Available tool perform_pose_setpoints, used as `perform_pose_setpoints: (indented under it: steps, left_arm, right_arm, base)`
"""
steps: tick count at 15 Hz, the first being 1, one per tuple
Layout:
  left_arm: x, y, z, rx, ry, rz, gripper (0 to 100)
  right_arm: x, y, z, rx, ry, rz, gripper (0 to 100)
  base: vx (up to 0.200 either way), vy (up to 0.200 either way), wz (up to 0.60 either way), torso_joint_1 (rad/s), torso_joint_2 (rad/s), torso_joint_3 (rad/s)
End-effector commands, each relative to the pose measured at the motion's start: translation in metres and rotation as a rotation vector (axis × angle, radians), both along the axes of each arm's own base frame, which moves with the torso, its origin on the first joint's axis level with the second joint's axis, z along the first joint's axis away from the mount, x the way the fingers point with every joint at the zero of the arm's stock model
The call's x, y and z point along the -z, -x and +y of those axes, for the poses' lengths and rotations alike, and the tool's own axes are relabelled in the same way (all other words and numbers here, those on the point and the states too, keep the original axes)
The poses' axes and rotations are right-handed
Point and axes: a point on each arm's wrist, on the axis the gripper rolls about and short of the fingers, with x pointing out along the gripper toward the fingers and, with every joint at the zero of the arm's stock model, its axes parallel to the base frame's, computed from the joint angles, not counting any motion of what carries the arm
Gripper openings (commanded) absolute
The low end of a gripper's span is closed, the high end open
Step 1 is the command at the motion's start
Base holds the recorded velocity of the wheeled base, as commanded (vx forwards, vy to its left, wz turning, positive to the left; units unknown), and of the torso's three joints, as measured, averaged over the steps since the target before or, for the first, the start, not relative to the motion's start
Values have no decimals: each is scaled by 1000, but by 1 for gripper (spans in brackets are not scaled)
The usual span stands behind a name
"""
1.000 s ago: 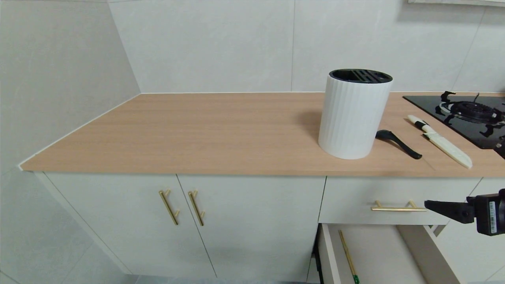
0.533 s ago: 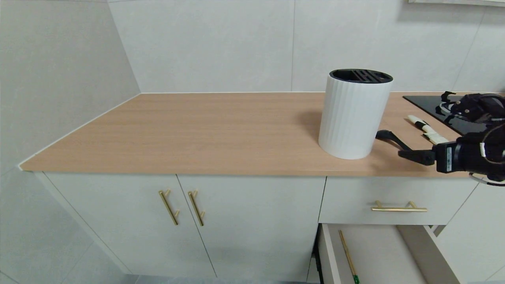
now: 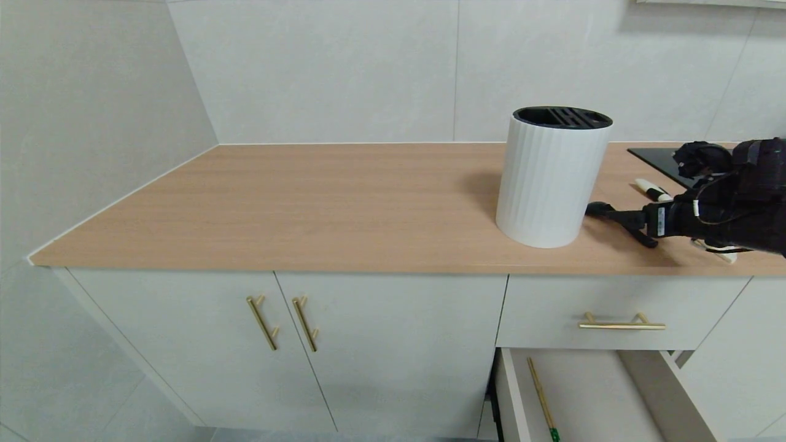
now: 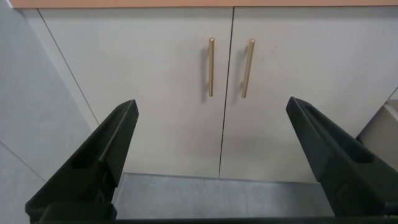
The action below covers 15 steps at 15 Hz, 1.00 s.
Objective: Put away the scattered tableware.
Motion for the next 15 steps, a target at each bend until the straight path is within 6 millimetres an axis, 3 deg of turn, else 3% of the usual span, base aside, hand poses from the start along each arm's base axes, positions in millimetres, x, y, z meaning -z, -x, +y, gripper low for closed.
perform_pose_setpoints:
  steps: [1, 9, 10, 15]
  left_arm:
    - [0, 0, 0, 0, 0, 0, 100]
    - [0, 0, 0, -2, 0, 0, 100]
    - [0, 0, 0, 0, 0, 0, 100]
    - [0, 0, 0, -2, 0, 0, 100]
  right_arm:
    - [27, -15, -2, 2, -6, 61, 100]
    - [31, -18, -1, 0, -9, 71, 100]
    - [31, -18, -1, 0, -9, 71, 0]
    - [29, -17, 0, 2, -9, 65, 0]
  base:
    - [0, 0, 0, 0, 0, 0]
    - [0, 0, 0, 0, 0, 0]
    - [0, 0, 0, 0, 0, 0]
    - [0, 0, 0, 0, 0, 0]
